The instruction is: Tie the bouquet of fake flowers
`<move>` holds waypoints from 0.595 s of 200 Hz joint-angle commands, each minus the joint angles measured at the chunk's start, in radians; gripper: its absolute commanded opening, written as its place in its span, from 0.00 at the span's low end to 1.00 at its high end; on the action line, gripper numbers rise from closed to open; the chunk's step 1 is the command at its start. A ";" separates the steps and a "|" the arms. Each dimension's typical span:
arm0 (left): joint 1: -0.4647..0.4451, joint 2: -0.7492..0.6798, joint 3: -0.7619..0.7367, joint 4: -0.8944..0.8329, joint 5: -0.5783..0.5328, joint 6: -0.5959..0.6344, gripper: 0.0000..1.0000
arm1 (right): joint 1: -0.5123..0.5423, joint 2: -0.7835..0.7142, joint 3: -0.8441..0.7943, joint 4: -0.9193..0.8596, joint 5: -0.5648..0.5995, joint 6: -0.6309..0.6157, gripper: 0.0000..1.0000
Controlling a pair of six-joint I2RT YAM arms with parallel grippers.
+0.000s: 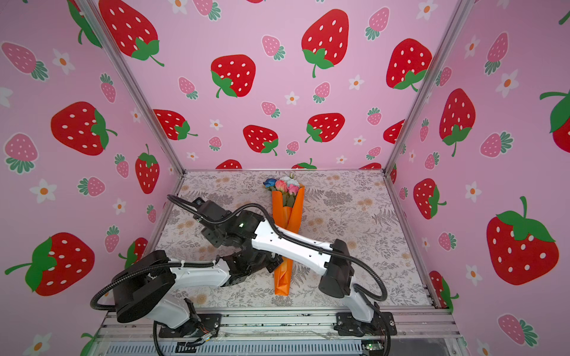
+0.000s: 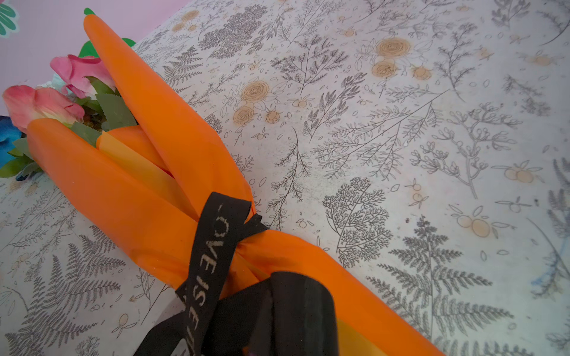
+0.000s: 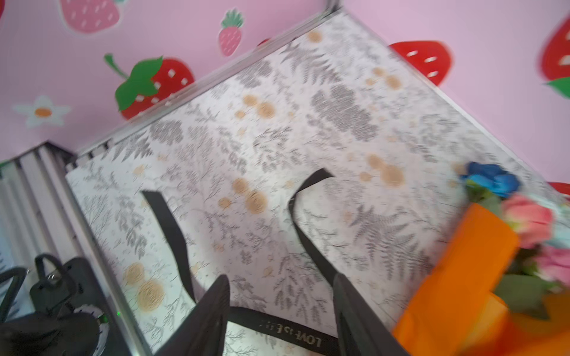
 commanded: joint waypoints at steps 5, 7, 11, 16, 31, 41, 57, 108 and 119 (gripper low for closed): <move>0.032 -0.026 0.046 -0.020 0.048 -0.038 0.00 | -0.088 -0.250 -0.177 0.096 0.199 0.123 0.56; 0.035 -0.028 0.047 -0.022 0.052 -0.040 0.00 | -0.096 -0.271 -0.202 0.108 0.208 0.129 0.56; 0.041 -0.032 0.049 -0.025 0.058 -0.046 0.00 | -0.109 -0.312 -0.244 0.129 0.218 0.146 0.56; 0.049 -0.036 0.052 -0.029 0.065 -0.054 0.00 | -0.129 -0.365 -0.314 0.161 0.225 0.167 0.56; 0.081 -0.045 0.061 -0.045 0.098 -0.091 0.00 | -0.187 -0.528 -0.505 0.244 0.238 0.220 0.56; 0.107 -0.044 0.074 -0.060 0.124 -0.120 0.00 | -0.213 -0.635 -0.627 0.293 0.258 0.237 0.57; 0.154 -0.042 0.096 -0.097 0.161 -0.169 0.00 | -0.219 -0.789 -0.809 0.378 0.276 0.212 0.57; 0.305 -0.006 0.184 -0.223 0.351 -0.298 0.00 | -0.103 -0.996 -1.186 0.473 0.224 0.177 0.52; 0.328 0.002 0.191 -0.224 0.380 -0.320 0.00 | -0.023 -0.958 -1.229 0.497 0.245 0.166 0.52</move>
